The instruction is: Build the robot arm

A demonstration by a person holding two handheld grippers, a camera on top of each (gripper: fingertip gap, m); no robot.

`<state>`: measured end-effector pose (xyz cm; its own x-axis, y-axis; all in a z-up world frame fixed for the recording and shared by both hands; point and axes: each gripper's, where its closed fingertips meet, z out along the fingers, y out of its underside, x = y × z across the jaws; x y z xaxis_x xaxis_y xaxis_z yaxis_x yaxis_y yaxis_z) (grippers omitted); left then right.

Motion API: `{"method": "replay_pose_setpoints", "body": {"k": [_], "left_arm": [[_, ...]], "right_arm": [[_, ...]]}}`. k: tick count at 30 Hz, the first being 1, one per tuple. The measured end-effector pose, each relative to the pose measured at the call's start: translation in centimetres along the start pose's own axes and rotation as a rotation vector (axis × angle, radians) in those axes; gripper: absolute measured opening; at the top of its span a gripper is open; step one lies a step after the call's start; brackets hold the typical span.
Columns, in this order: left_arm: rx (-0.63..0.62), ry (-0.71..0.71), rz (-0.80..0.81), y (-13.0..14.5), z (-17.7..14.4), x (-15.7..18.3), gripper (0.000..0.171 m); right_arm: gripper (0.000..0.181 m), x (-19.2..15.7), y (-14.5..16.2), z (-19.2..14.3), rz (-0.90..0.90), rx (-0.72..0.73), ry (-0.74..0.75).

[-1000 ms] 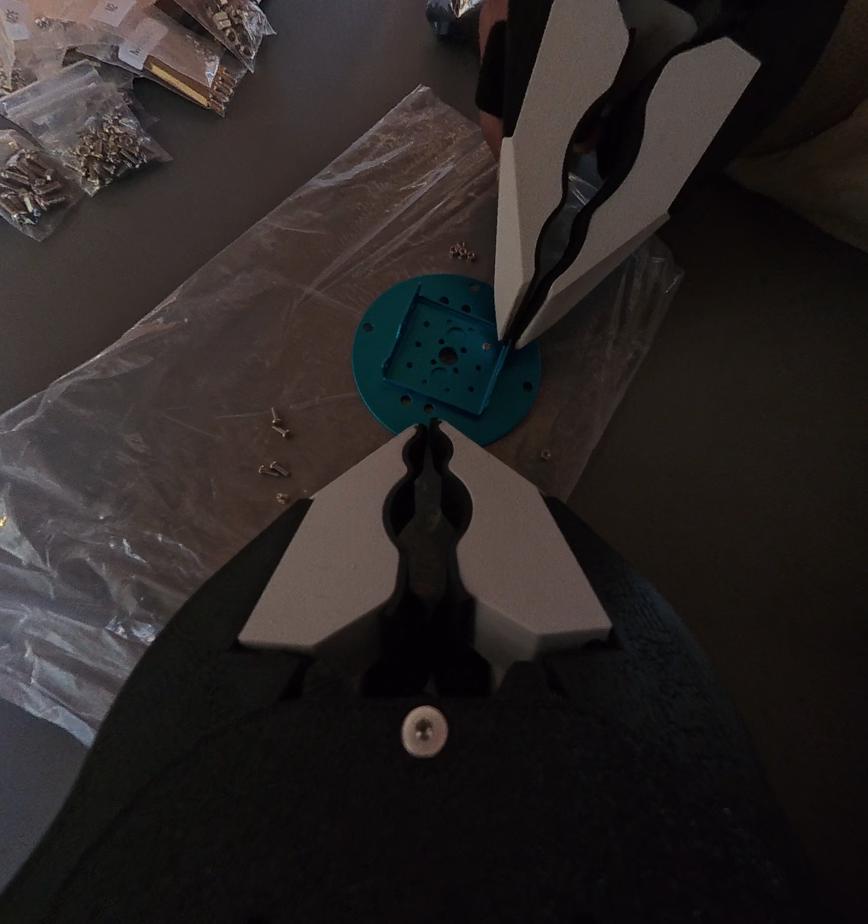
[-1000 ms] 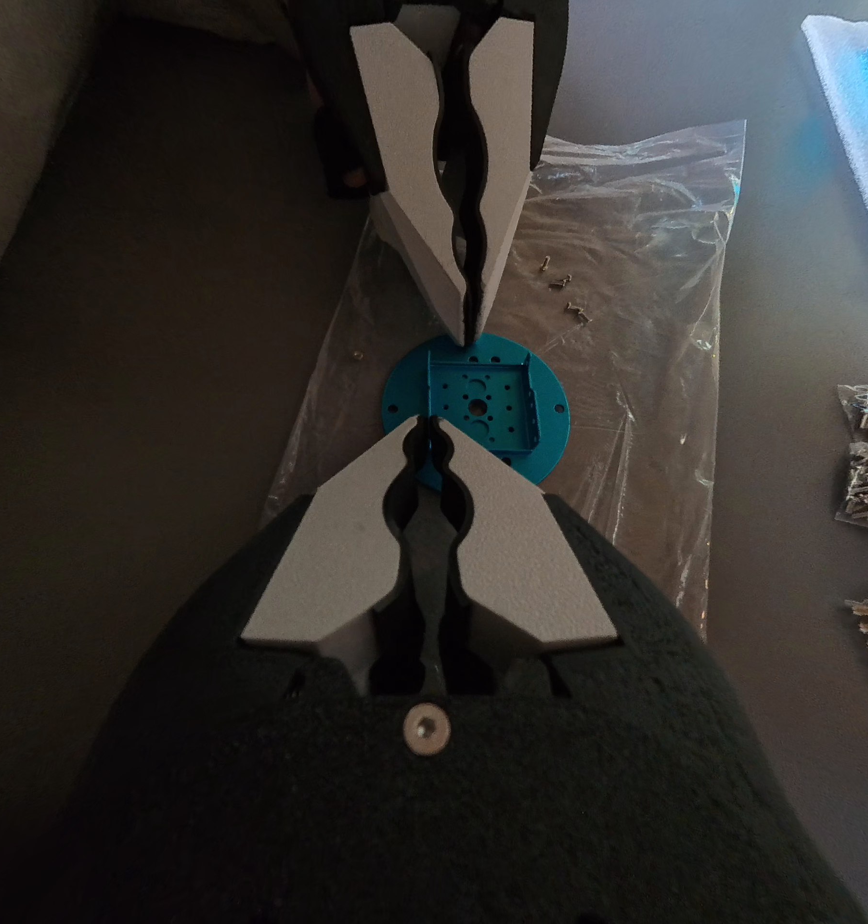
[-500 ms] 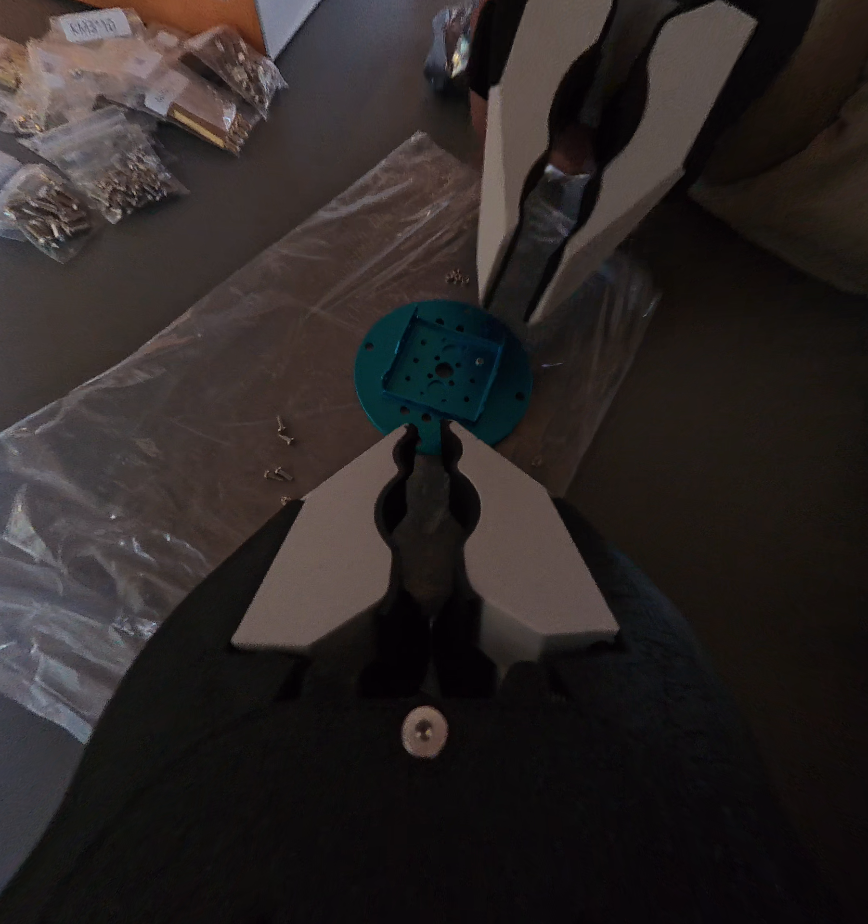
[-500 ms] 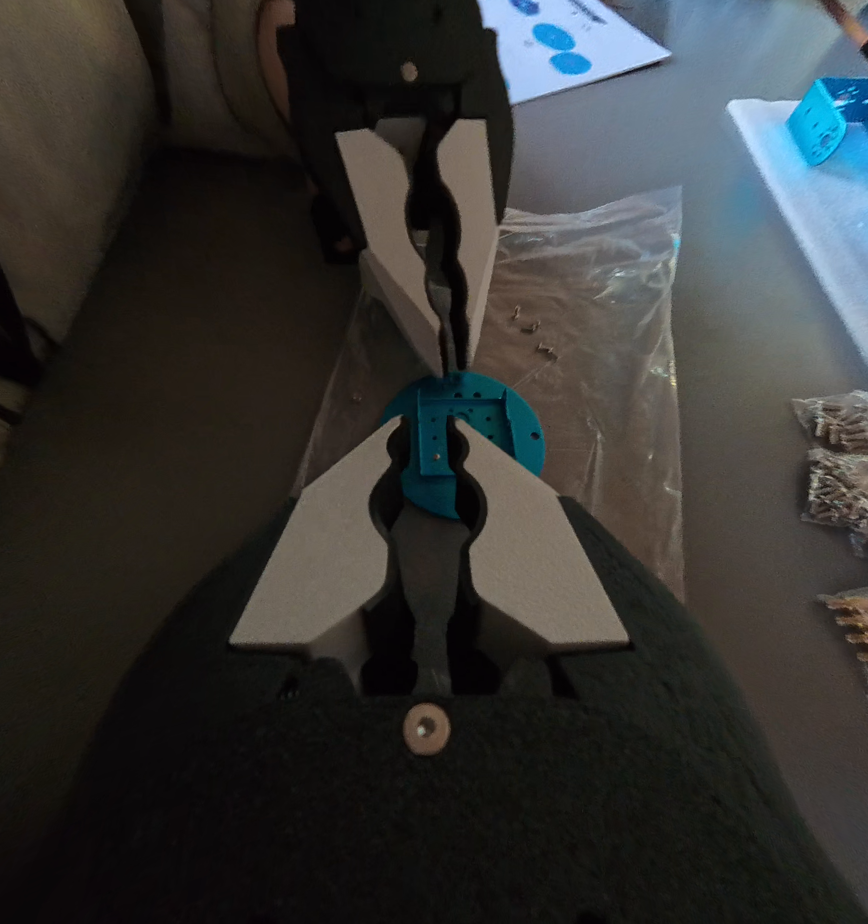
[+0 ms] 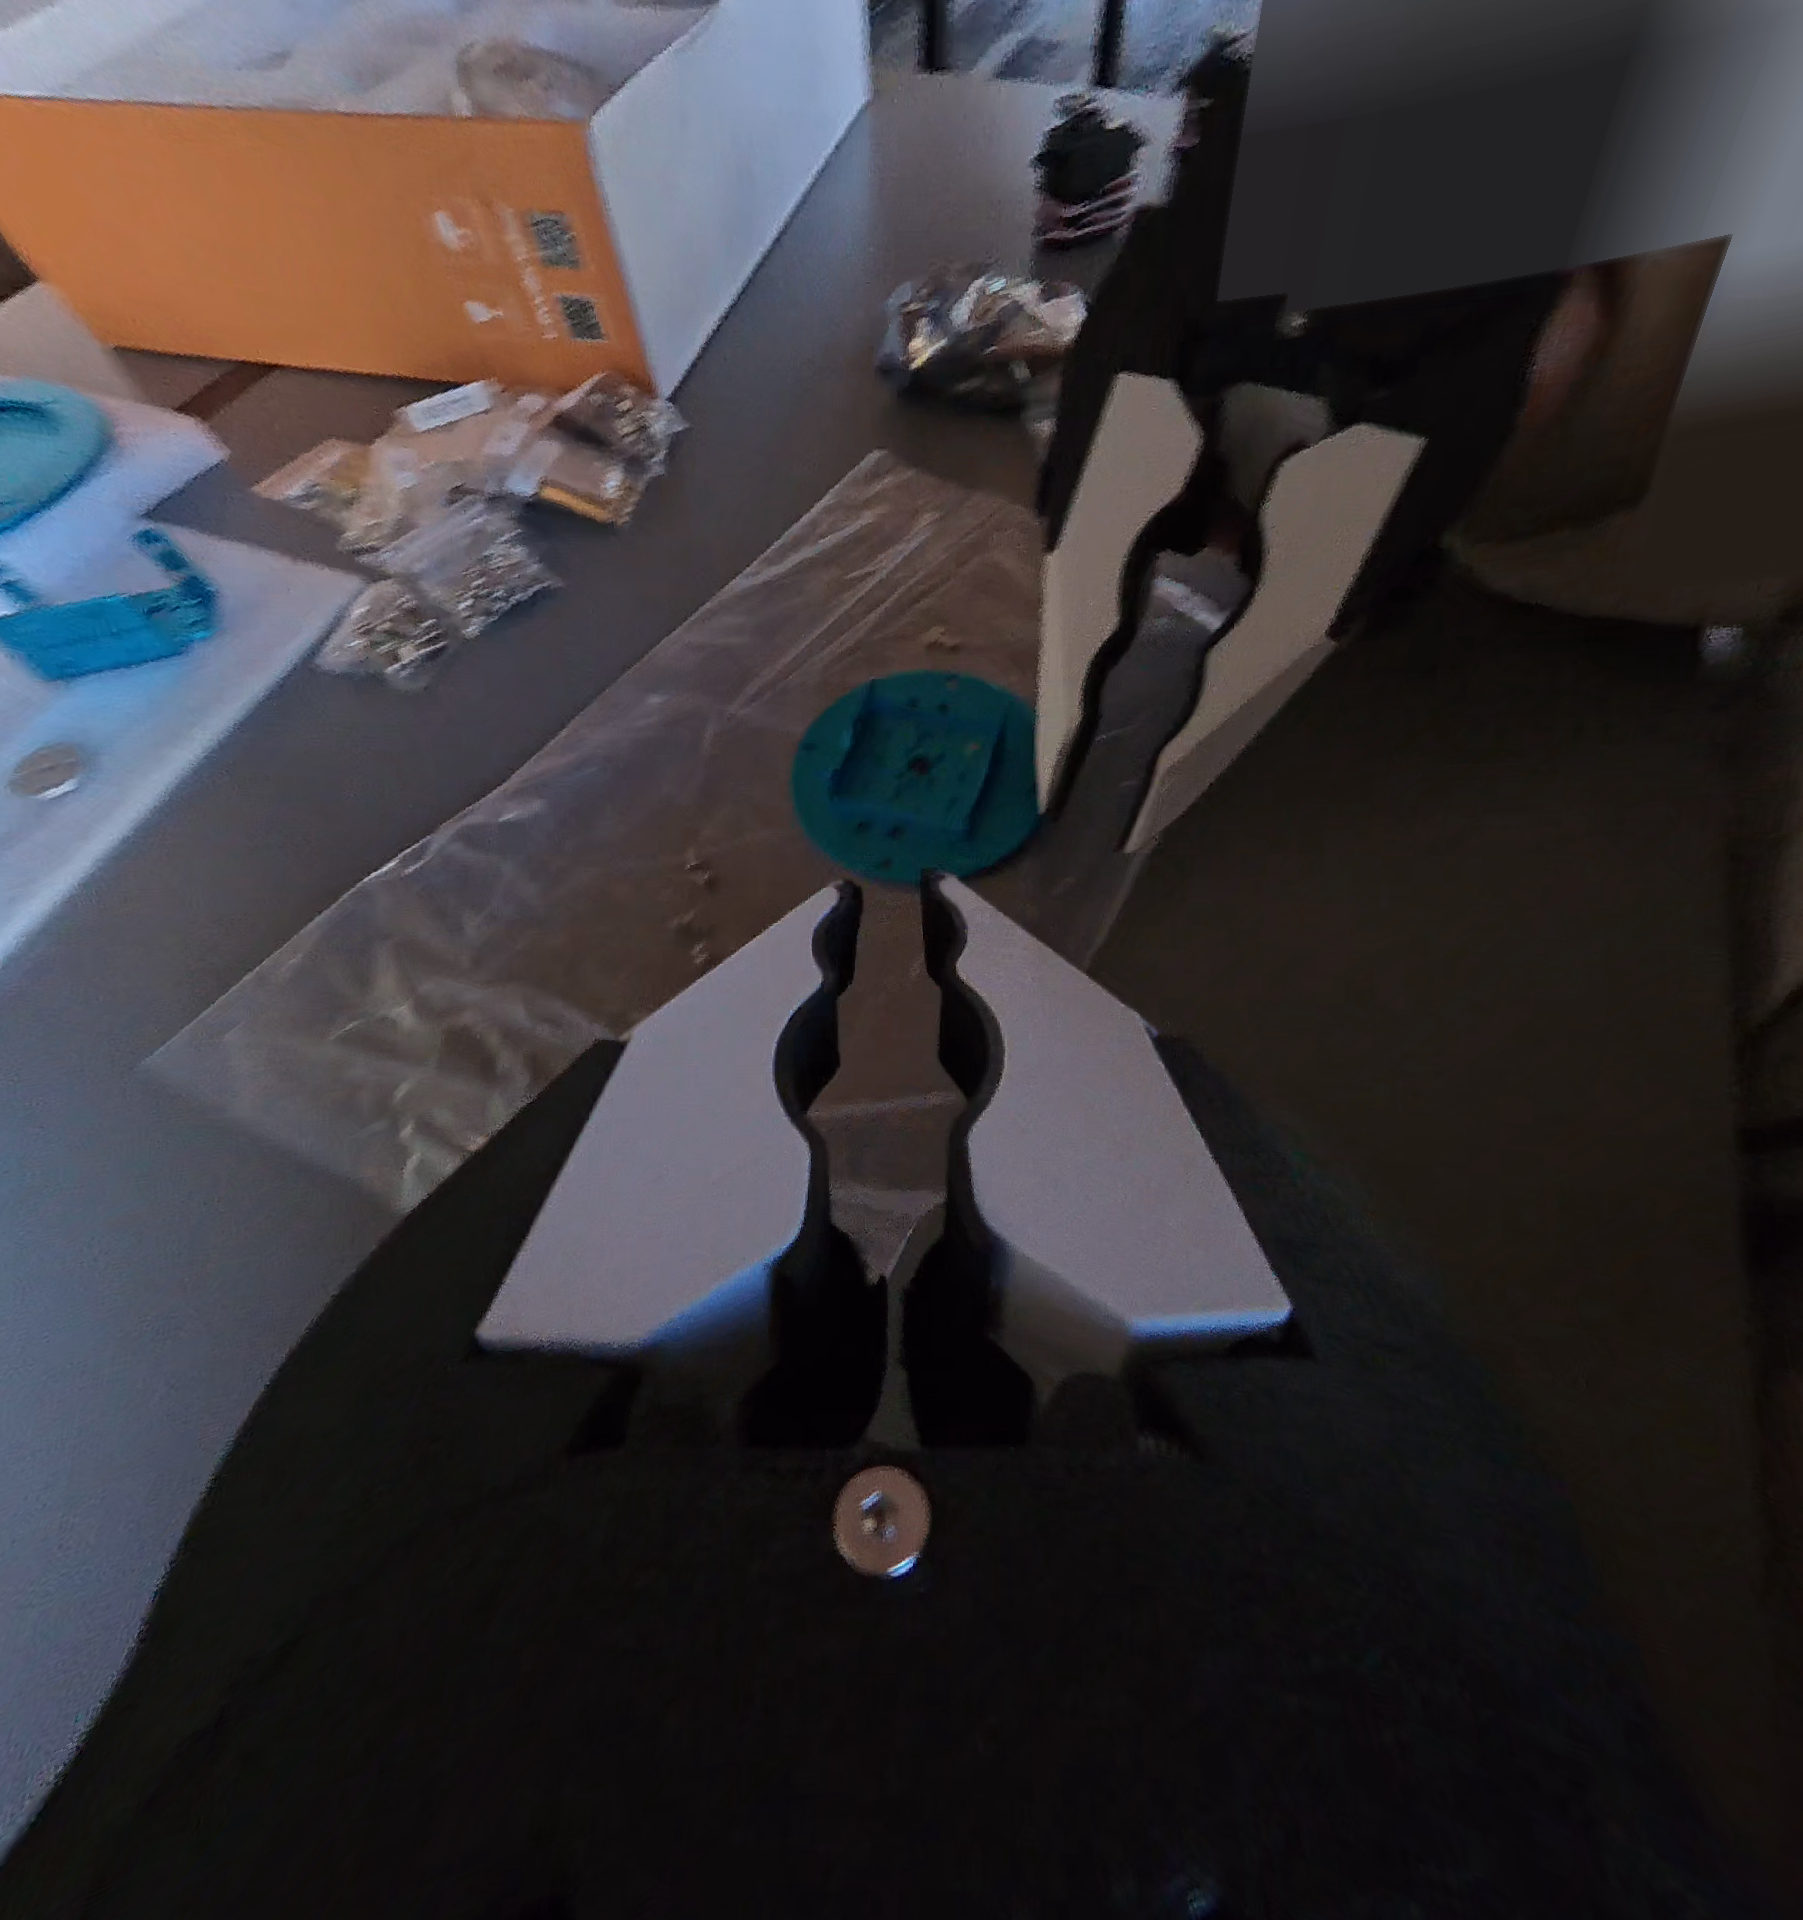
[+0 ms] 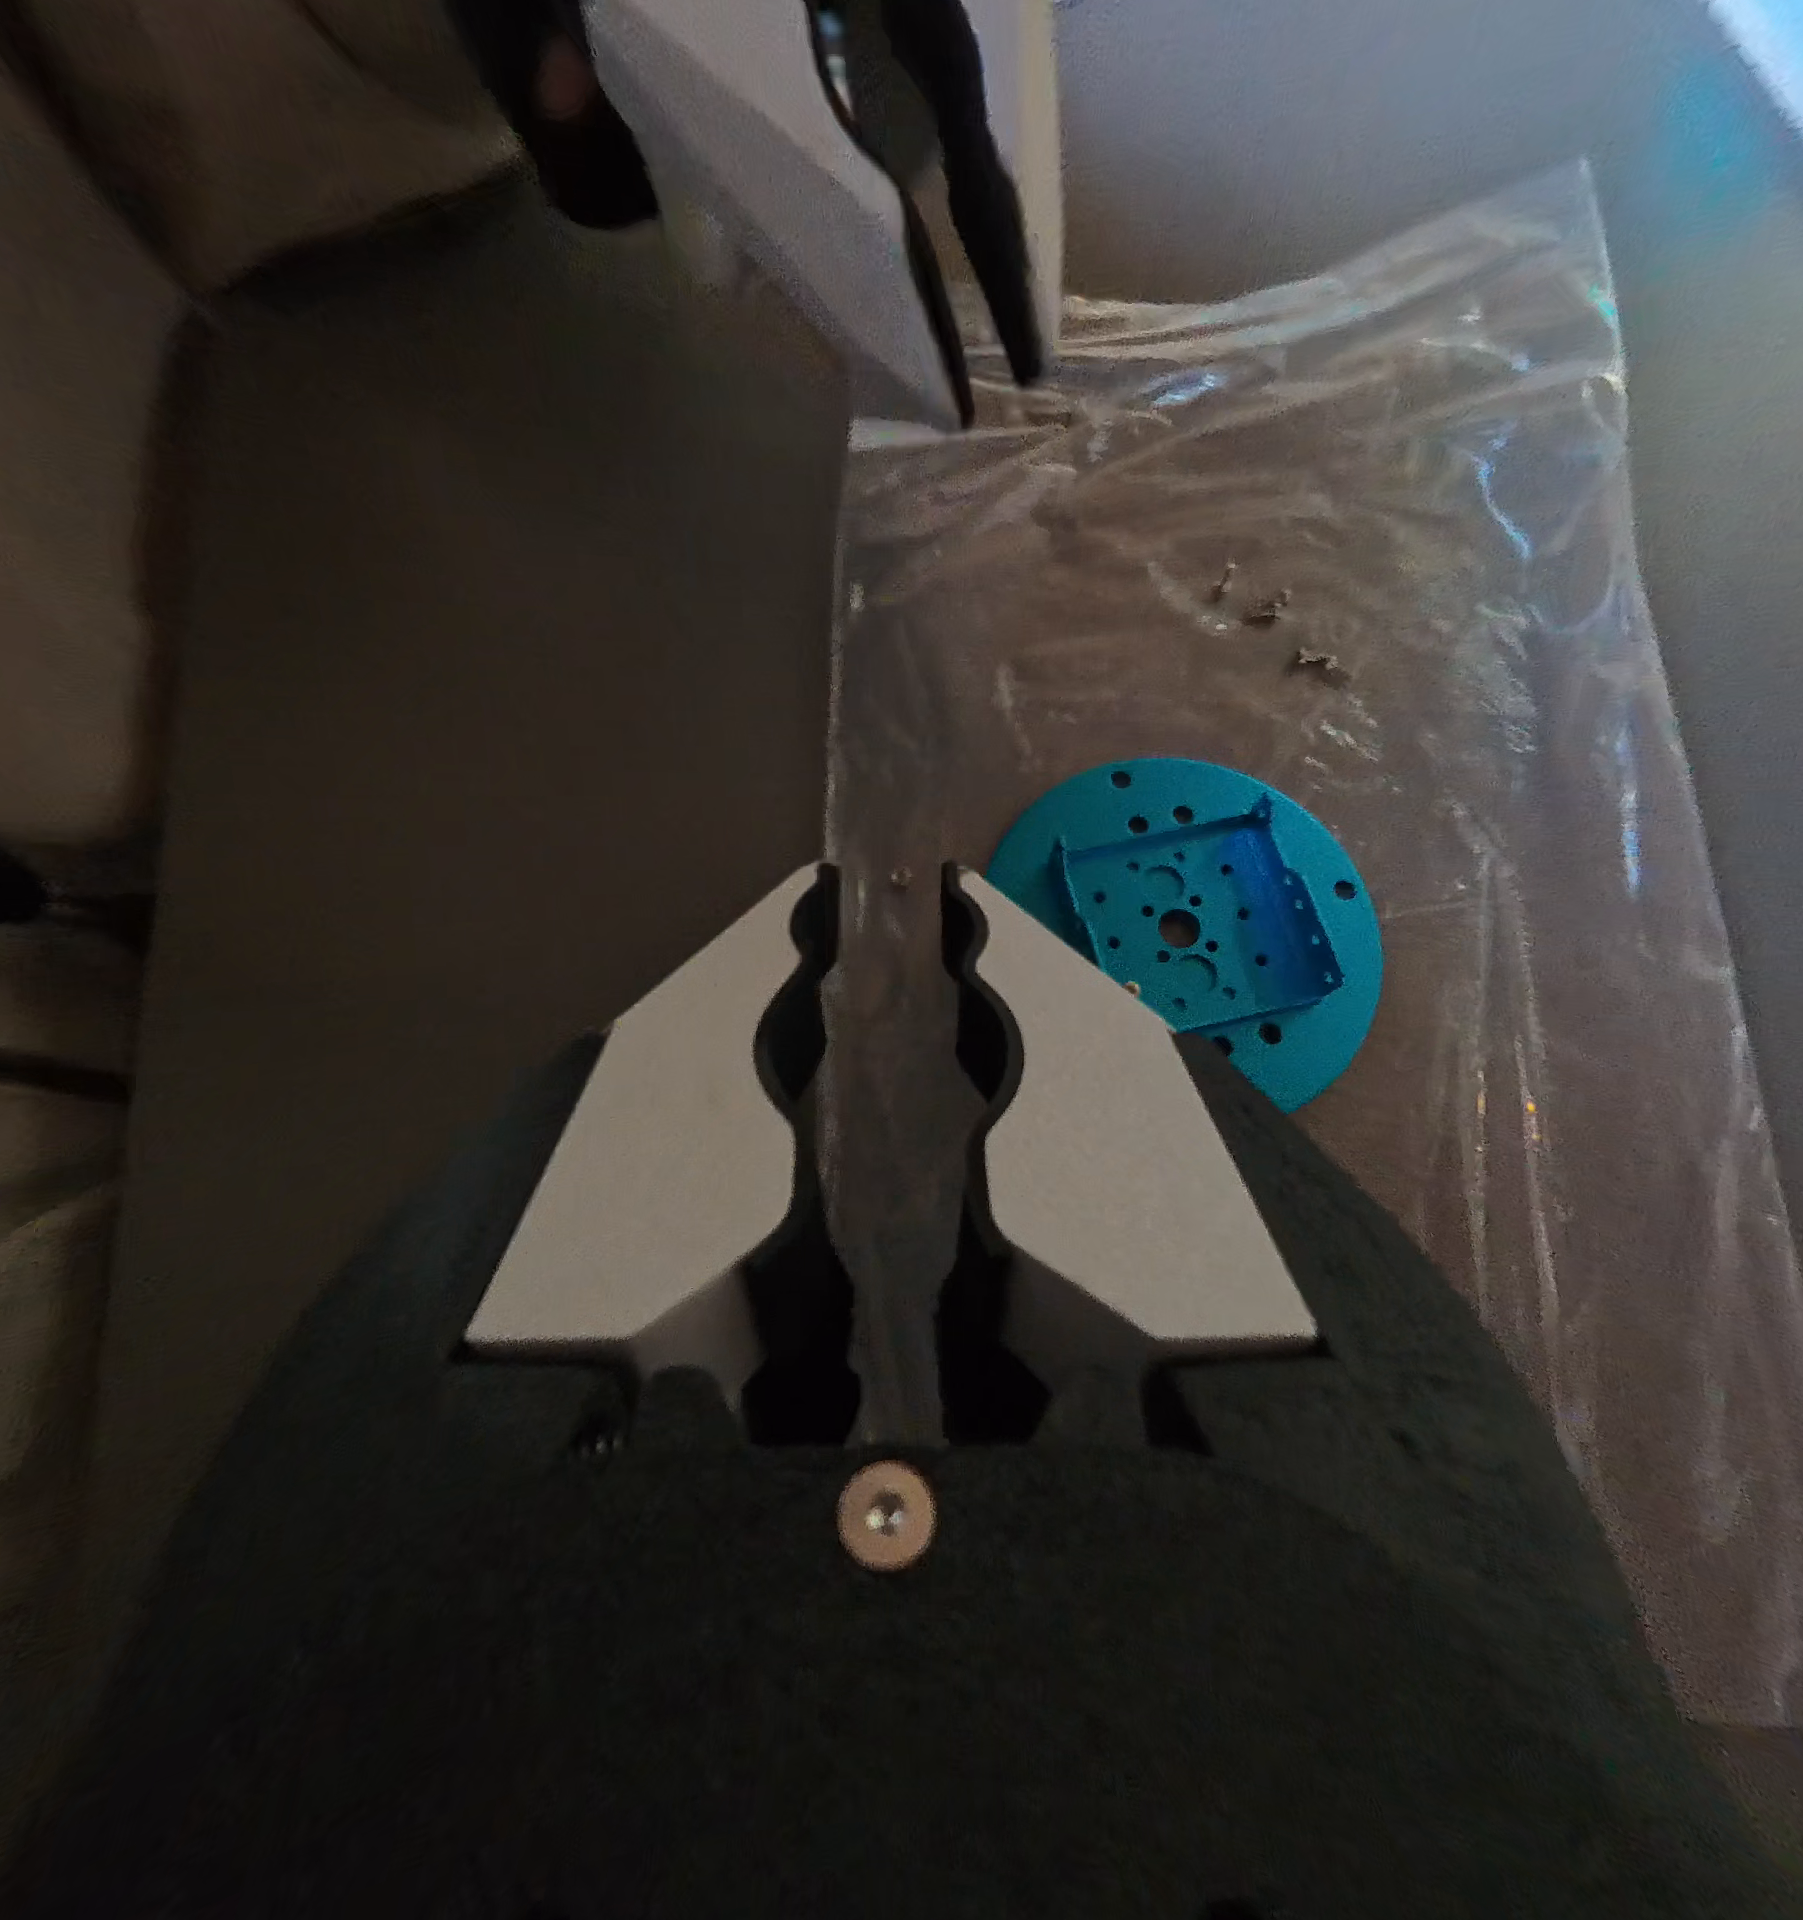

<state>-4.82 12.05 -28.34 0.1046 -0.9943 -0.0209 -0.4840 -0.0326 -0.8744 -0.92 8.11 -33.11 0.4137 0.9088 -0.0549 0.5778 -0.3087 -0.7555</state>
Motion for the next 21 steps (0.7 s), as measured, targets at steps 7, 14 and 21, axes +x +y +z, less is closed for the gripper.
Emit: {"method": "replay_pose_setpoints", "body": {"k": [7,14,21], "left_arm": [[-0.121,-0.168,-0.007,2.0,-1.3,-2.3,0.010],[-0.223,-0.149,-0.001,4.0,2.1,-5.7,0.013],[-0.210,-0.119,0.003,4.3,3.3,-5.7,0.013]], "right_arm": [[0.017,3.5,-3.2,-1.2,-0.076,-0.052,0.171],[0.011,10.0,-4.6,1.2,-0.096,-0.052,0.127],[0.001,9.1,-3.8,0.2,-0.121,0.081,0.185]]}}
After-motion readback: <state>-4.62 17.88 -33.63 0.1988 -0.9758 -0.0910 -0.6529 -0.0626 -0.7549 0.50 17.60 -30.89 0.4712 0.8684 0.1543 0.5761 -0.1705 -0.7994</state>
